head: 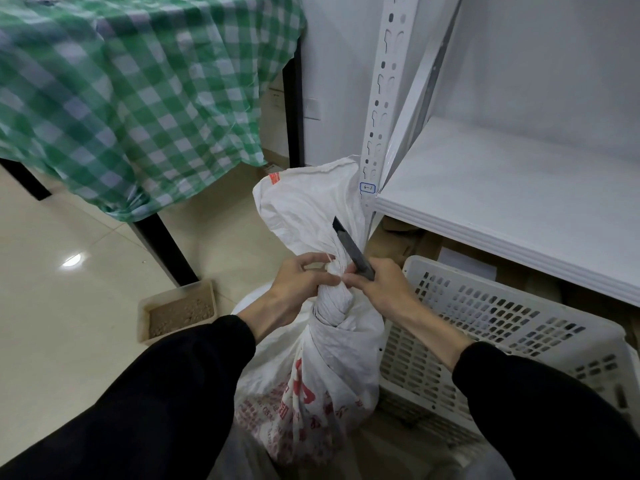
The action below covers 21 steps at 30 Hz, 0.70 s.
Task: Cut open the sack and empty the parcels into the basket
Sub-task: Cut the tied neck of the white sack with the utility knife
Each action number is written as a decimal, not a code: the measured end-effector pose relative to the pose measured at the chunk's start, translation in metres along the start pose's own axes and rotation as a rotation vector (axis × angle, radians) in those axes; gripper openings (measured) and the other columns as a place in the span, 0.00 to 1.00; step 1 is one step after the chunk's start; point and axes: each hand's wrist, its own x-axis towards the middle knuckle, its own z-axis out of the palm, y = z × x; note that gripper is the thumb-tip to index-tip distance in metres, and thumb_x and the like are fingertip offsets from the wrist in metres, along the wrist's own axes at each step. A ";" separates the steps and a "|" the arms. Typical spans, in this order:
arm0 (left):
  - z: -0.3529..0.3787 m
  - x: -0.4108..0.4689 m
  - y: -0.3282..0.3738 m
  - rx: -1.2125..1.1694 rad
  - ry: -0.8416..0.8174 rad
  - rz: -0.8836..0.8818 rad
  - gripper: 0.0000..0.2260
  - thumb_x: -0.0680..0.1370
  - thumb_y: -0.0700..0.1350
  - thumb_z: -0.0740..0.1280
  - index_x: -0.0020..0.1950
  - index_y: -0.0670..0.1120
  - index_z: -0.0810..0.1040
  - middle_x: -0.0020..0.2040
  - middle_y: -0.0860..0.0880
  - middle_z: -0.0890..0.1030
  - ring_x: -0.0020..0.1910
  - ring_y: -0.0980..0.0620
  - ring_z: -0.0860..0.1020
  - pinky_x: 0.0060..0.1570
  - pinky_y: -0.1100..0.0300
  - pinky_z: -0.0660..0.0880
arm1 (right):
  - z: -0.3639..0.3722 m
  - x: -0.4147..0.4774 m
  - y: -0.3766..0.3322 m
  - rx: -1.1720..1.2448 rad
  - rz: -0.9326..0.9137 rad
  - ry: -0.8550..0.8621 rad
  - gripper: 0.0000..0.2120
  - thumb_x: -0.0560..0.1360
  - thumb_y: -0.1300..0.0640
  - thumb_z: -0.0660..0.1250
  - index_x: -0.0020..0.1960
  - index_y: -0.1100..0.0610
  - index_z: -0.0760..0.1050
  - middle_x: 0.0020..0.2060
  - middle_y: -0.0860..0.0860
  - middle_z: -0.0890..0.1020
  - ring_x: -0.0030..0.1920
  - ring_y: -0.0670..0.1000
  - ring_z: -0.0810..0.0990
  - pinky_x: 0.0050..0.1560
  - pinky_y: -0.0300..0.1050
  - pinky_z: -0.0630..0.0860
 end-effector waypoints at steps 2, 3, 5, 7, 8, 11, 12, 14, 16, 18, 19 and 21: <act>0.001 -0.002 0.000 0.005 -0.030 -0.002 0.16 0.71 0.29 0.72 0.56 0.42 0.81 0.55 0.38 0.84 0.55 0.41 0.83 0.56 0.49 0.79 | -0.001 0.000 0.002 0.043 -0.010 0.012 0.03 0.74 0.63 0.71 0.41 0.61 0.79 0.33 0.47 0.79 0.32 0.33 0.77 0.36 0.24 0.69; 0.001 -0.002 0.000 -0.003 -0.044 -0.010 0.16 0.71 0.29 0.71 0.56 0.42 0.82 0.56 0.38 0.83 0.55 0.41 0.83 0.57 0.49 0.80 | 0.000 0.000 0.003 0.051 -0.012 0.005 0.04 0.74 0.63 0.72 0.41 0.60 0.79 0.33 0.46 0.79 0.31 0.33 0.76 0.35 0.23 0.68; -0.001 -0.003 0.000 -0.026 -0.078 -0.033 0.15 0.72 0.29 0.70 0.55 0.43 0.81 0.58 0.39 0.82 0.56 0.43 0.82 0.58 0.51 0.79 | 0.002 0.002 0.007 0.063 -0.013 -0.027 0.05 0.74 0.62 0.71 0.40 0.58 0.78 0.32 0.46 0.79 0.30 0.34 0.76 0.36 0.25 0.69; -0.003 -0.001 -0.001 -0.024 -0.108 -0.047 0.15 0.73 0.30 0.71 0.56 0.44 0.81 0.61 0.39 0.80 0.59 0.43 0.81 0.60 0.50 0.78 | 0.005 0.004 0.010 0.065 -0.011 -0.044 0.06 0.75 0.61 0.70 0.40 0.57 0.77 0.32 0.46 0.78 0.30 0.36 0.76 0.36 0.27 0.69; -0.004 0.000 -0.003 -0.015 -0.118 -0.049 0.15 0.72 0.31 0.72 0.57 0.44 0.81 0.63 0.38 0.79 0.62 0.43 0.79 0.62 0.49 0.77 | 0.006 0.004 0.011 0.056 -0.008 -0.042 0.07 0.76 0.61 0.70 0.40 0.56 0.76 0.32 0.45 0.78 0.31 0.36 0.76 0.37 0.28 0.69; -0.003 -0.001 -0.007 0.033 -0.126 -0.028 0.20 0.68 0.38 0.75 0.59 0.46 0.80 0.65 0.37 0.77 0.66 0.42 0.76 0.66 0.45 0.74 | 0.008 0.006 0.014 0.031 -0.001 -0.035 0.09 0.77 0.60 0.68 0.38 0.53 0.74 0.32 0.44 0.77 0.32 0.38 0.75 0.39 0.32 0.69; -0.001 -0.002 -0.007 0.056 -0.119 -0.018 0.21 0.66 0.41 0.75 0.59 0.47 0.80 0.64 0.38 0.78 0.65 0.43 0.77 0.66 0.43 0.73 | 0.009 0.006 0.015 0.034 0.008 -0.035 0.10 0.78 0.60 0.67 0.38 0.52 0.73 0.32 0.45 0.76 0.33 0.40 0.74 0.40 0.35 0.69; 0.003 -0.005 -0.009 0.099 -0.106 0.008 0.20 0.66 0.44 0.74 0.58 0.49 0.79 0.62 0.40 0.80 0.63 0.43 0.78 0.64 0.45 0.75 | 0.010 0.006 0.014 0.053 0.032 -0.036 0.11 0.78 0.61 0.65 0.38 0.54 0.72 0.32 0.46 0.74 0.34 0.44 0.72 0.41 0.40 0.69; 0.007 -0.006 -0.012 0.119 -0.120 0.027 0.18 0.70 0.44 0.74 0.58 0.48 0.77 0.59 0.41 0.81 0.61 0.44 0.79 0.57 0.53 0.77 | 0.011 0.006 0.013 0.065 0.052 -0.045 0.10 0.79 0.61 0.64 0.39 0.55 0.71 0.32 0.47 0.72 0.34 0.46 0.70 0.41 0.42 0.68; 0.009 -0.008 -0.015 0.117 -0.147 0.059 0.13 0.76 0.40 0.71 0.59 0.46 0.75 0.54 0.42 0.83 0.53 0.46 0.82 0.52 0.57 0.78 | 0.010 0.006 0.012 0.079 0.073 -0.066 0.10 0.79 0.61 0.62 0.39 0.55 0.70 0.30 0.47 0.71 0.33 0.45 0.69 0.39 0.42 0.66; 0.010 -0.010 -0.015 0.116 -0.146 0.082 0.11 0.77 0.38 0.70 0.58 0.45 0.75 0.51 0.41 0.83 0.50 0.47 0.82 0.51 0.57 0.79 | 0.009 0.007 0.012 0.085 0.082 -0.083 0.11 0.80 0.61 0.62 0.38 0.56 0.70 0.29 0.47 0.70 0.31 0.44 0.68 0.37 0.41 0.66; 0.011 -0.013 -0.015 0.127 -0.135 0.121 0.12 0.78 0.37 0.69 0.60 0.44 0.74 0.51 0.39 0.83 0.49 0.47 0.82 0.52 0.55 0.80 | 0.006 0.008 0.010 0.092 0.098 -0.115 0.12 0.80 0.60 0.61 0.38 0.55 0.69 0.28 0.46 0.70 0.27 0.40 0.67 0.35 0.38 0.64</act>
